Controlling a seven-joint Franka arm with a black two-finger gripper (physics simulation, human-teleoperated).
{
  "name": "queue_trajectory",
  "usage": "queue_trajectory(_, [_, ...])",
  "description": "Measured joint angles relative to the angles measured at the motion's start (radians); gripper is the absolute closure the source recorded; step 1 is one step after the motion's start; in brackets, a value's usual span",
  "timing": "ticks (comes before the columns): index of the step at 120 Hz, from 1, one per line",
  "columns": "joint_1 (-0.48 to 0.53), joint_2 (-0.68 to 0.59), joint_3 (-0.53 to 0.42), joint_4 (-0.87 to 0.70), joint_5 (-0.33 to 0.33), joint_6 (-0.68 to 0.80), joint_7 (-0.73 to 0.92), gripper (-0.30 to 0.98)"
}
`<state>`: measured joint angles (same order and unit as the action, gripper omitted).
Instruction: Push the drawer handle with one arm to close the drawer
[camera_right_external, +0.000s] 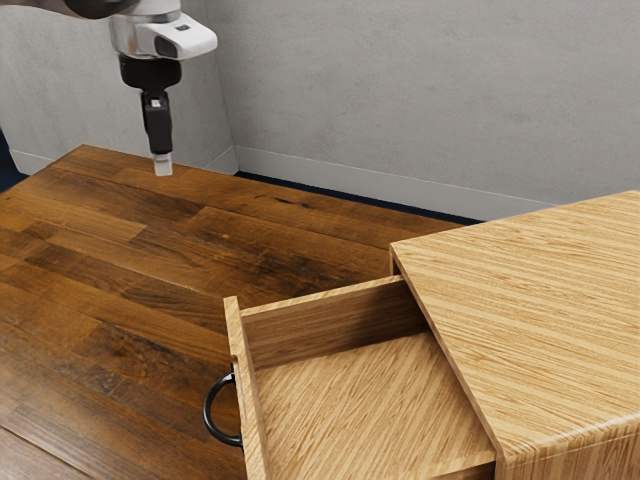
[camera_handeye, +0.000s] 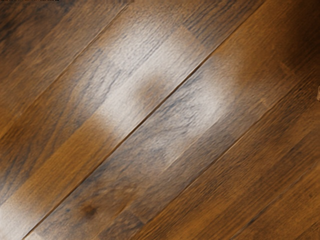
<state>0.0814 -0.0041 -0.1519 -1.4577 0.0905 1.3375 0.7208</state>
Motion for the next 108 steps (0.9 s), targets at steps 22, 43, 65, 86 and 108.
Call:
queue_trajectory(22, [-0.007, 0.0, 0.0, 0.0, 0.0, 0.0, 0.005, 0.0])
queue_trajectory(43, [0.0, -0.067, -0.002, 0.072, 0.001, -0.016, 0.006, 0.0])
queue_trajectory(65, [0.026, -0.345, -0.022, 0.005, -0.085, -0.181, -0.019, 0.0])
queue_trajectory(86, [0.06, -0.619, -0.058, -0.513, -0.204, -0.155, -0.091, 0.0])
queue_trajectory(108, [0.114, -0.671, -0.107, -0.778, -0.313, -0.023, -0.156, 0.29])
